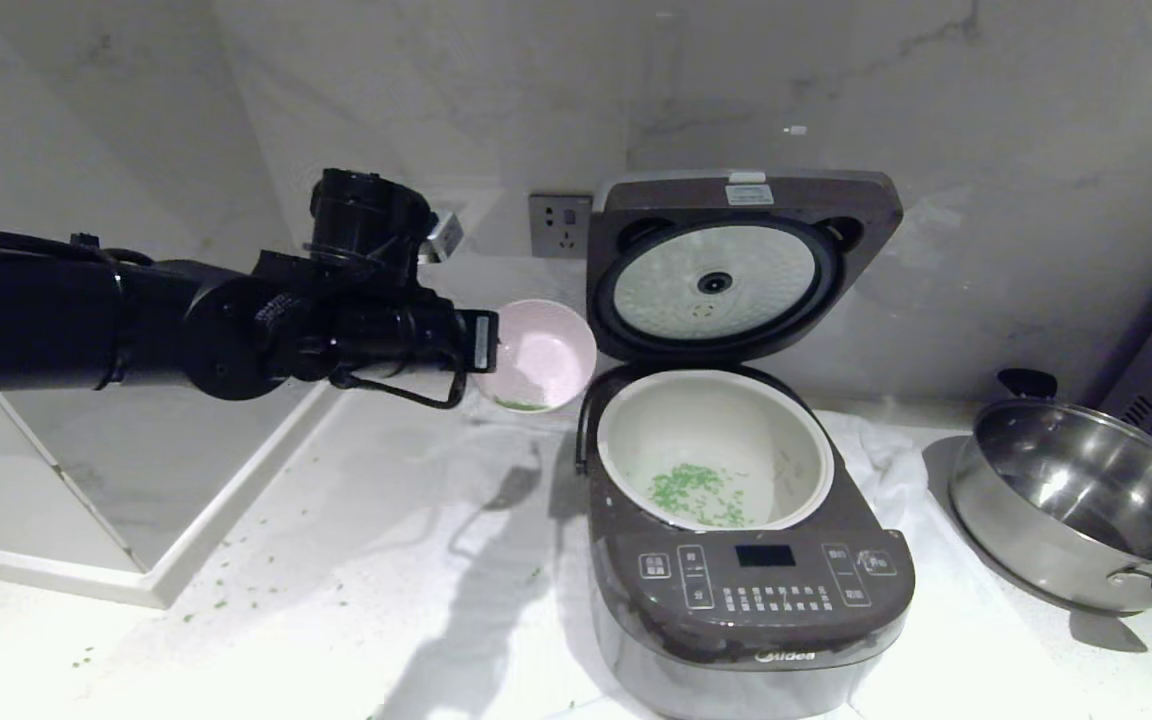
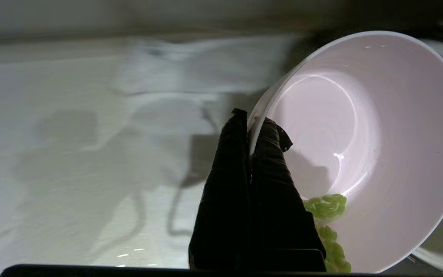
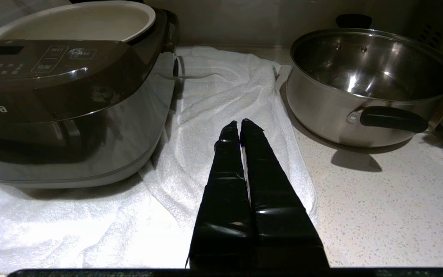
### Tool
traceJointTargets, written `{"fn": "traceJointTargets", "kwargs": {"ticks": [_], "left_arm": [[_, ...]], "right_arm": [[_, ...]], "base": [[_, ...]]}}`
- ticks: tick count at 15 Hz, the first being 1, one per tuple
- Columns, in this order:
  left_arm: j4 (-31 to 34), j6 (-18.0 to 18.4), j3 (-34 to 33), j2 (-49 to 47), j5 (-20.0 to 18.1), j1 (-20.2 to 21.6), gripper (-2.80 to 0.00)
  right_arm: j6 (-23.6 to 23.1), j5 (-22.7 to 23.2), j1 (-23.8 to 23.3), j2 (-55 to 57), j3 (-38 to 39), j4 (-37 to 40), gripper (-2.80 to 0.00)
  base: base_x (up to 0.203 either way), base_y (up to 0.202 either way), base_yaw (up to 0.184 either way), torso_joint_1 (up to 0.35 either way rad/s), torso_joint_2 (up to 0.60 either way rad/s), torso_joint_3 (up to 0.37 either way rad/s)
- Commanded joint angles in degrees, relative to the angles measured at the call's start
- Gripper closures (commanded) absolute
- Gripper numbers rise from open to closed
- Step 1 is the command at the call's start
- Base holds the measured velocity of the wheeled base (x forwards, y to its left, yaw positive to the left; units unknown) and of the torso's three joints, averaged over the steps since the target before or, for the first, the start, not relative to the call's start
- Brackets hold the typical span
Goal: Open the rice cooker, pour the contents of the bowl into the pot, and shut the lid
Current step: Place the bowl on the table
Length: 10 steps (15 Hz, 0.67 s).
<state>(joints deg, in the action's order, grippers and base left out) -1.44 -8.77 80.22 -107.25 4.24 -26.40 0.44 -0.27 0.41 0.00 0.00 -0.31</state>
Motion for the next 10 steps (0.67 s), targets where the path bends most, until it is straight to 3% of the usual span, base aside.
{"fn": "traceJointTargets", "kwargs": {"ticks": [1,3,4,6,8,10], "left_arm": [[-0.27,-0.37,-2.49,1.05,2.03,3.11,0.0],[-2.29,-0.81,-6.11,2.7,2.32,5.29,0.0],[-6.27,-2.08,-8.49,3.34,2.67,5.86,0.0],[-20.01,-4.46,-14.77,3.81,2.9,7.11,0.0],[-34.22,-4.5,-22.51,3.65,3.01,8.08,0.0],[-41.26,-4.08,-28.02,3.63,3.6,9.0,0.0]], "right_arm": [[0.0,0.0,0.02,-0.07,0.09,-0.04,0.0],[0.0,0.0,0.02,-0.01,0.09,-0.04,0.0],[0.0,0.0,0.02,-0.05,0.09,-0.03,0.0],[0.0,0.0,0.02,-0.07,0.09,-0.04,0.0],[0.0,0.0,0.02,-0.09,0.09,-0.04,0.0],[0.0,0.0,0.02,0.0,0.09,-0.04,0.0]], "base": [[0.0,0.0,0.0,0.0,0.0,0.0],[0.0,0.0,0.0,0.0,0.0,0.0],[0.0,0.0,0.0,0.0,0.0,0.0],[0.0,0.0,0.0,0.0,0.0,0.0],[0.0,0.0,0.0,0.0,0.0,0.0],[0.0,0.0,0.0,0.0,0.0,0.0]]}}
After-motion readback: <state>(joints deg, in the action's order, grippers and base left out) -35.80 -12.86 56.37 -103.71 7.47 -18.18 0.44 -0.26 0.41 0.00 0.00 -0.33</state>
